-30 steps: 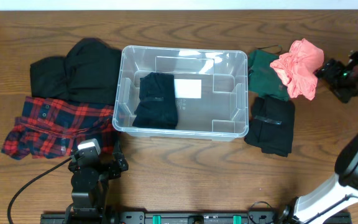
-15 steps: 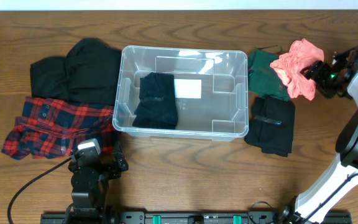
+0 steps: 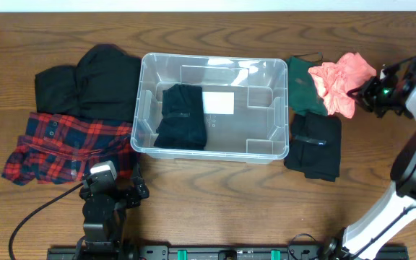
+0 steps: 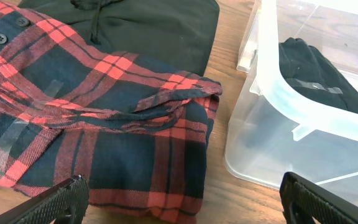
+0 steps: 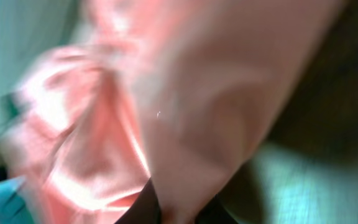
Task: Pack container
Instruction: 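Grasp the pink cloth with the right gripper and lift it, then place the pink cloth into the bin beside the black garment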
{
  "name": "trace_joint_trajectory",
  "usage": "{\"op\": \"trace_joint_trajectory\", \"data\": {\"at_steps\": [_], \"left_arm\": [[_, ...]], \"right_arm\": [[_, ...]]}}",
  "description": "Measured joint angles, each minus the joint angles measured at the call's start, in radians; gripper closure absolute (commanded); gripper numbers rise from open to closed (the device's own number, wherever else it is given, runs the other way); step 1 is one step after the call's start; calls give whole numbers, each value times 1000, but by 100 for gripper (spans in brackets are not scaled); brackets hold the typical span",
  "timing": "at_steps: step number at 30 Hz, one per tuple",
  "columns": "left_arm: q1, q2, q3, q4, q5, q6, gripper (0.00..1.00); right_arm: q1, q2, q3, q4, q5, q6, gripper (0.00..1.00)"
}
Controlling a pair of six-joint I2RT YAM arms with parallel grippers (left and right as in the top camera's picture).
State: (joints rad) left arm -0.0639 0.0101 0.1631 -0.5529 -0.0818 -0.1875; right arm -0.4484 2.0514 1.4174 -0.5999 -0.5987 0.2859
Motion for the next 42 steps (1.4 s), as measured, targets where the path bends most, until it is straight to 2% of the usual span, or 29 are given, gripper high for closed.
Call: {"op": "trace_joint_trajectory", "data": {"at_steps": [3,7,11,14,21,26,33,42], "left_arm": [[0,0,0,0,0,0,2],[0,0,0,0,0,0,2],[0,0,0,0,0,0,2],[0,0,0,0,0,0,2],[0,0,0,0,0,0,2],[0,0,0,0,0,0,2],[0,0,0,0,0,0,2],[0,0,0,0,0,0,2]], "right_arm": [[13,-145,-2,-59,5,-16,97],[82,-380,0,-103,7,-28,95],[239,-550,3,-125,-9,-35,94],[368,-590,3,-128,-35,-35,94],[699,-563,3,-82,-43,-35,94],[846,-492,3,11,-37,-26,94],[944,-297,3,158,-22,0,96],[998,-107,2,252,-21,6,95]]}}
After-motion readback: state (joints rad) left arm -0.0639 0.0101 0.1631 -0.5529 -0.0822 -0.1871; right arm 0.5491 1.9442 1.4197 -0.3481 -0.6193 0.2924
